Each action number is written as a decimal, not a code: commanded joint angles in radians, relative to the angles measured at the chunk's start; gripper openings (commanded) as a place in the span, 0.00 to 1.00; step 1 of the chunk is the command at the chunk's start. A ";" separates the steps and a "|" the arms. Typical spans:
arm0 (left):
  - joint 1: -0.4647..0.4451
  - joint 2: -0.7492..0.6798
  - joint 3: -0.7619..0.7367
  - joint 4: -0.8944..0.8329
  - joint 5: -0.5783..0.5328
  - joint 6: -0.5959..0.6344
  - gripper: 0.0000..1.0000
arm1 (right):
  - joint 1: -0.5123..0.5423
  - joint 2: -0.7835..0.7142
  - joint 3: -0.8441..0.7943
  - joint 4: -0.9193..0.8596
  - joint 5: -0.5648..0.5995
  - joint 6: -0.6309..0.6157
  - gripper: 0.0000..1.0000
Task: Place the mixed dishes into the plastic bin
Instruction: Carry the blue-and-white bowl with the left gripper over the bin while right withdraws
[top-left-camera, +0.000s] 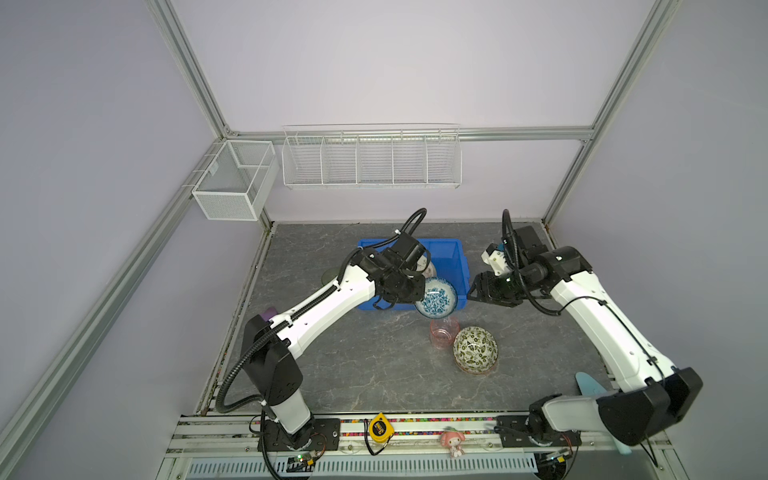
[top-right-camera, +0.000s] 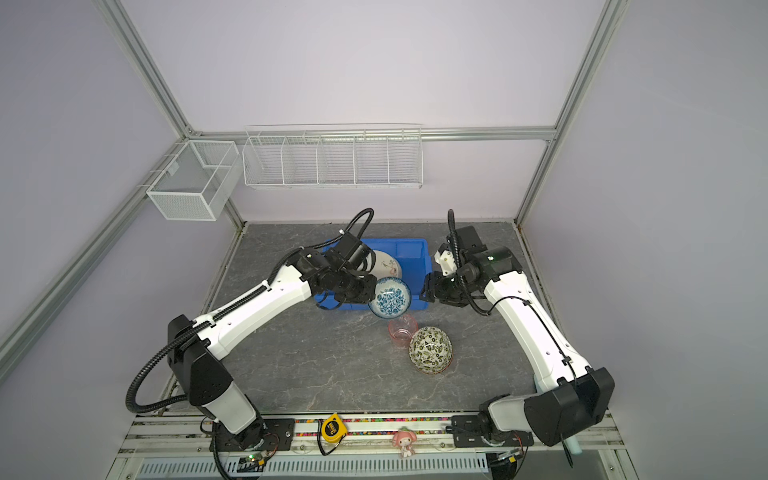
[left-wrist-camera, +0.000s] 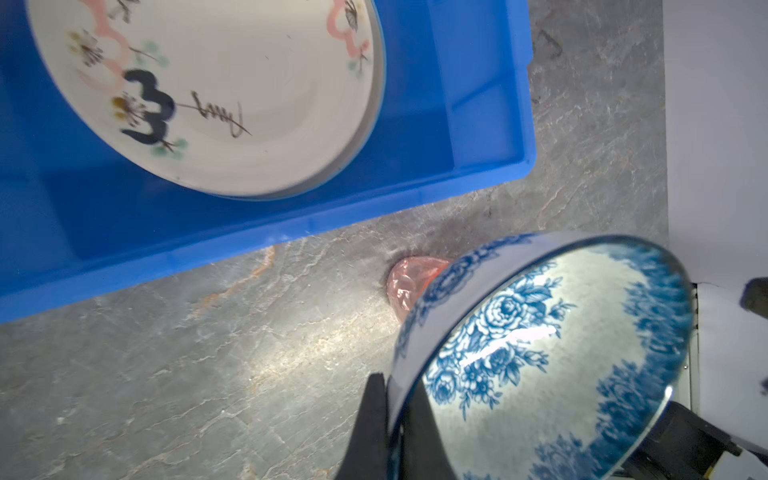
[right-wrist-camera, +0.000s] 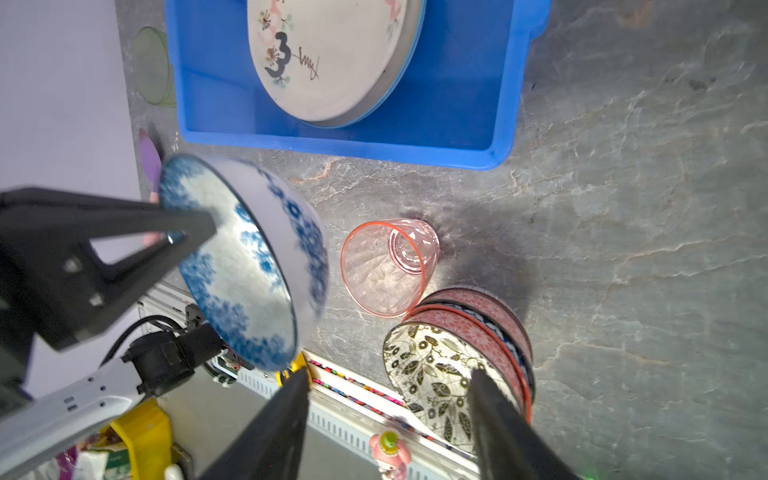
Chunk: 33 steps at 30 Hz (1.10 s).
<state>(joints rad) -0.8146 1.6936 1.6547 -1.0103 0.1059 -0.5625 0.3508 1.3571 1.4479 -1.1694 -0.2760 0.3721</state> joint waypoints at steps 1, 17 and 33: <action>0.058 0.028 0.103 -0.053 -0.026 0.056 0.00 | -0.025 -0.038 -0.017 0.020 -0.052 -0.022 0.78; 0.242 0.425 0.525 -0.118 -0.121 0.098 0.00 | -0.071 -0.129 -0.091 -0.001 -0.064 -0.081 0.88; 0.287 0.631 0.647 -0.105 -0.029 0.036 0.00 | -0.101 -0.155 -0.140 -0.018 -0.068 -0.104 0.88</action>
<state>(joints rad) -0.5392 2.3199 2.2608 -1.1057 0.0441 -0.5068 0.2565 1.2156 1.3270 -1.1694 -0.3237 0.2962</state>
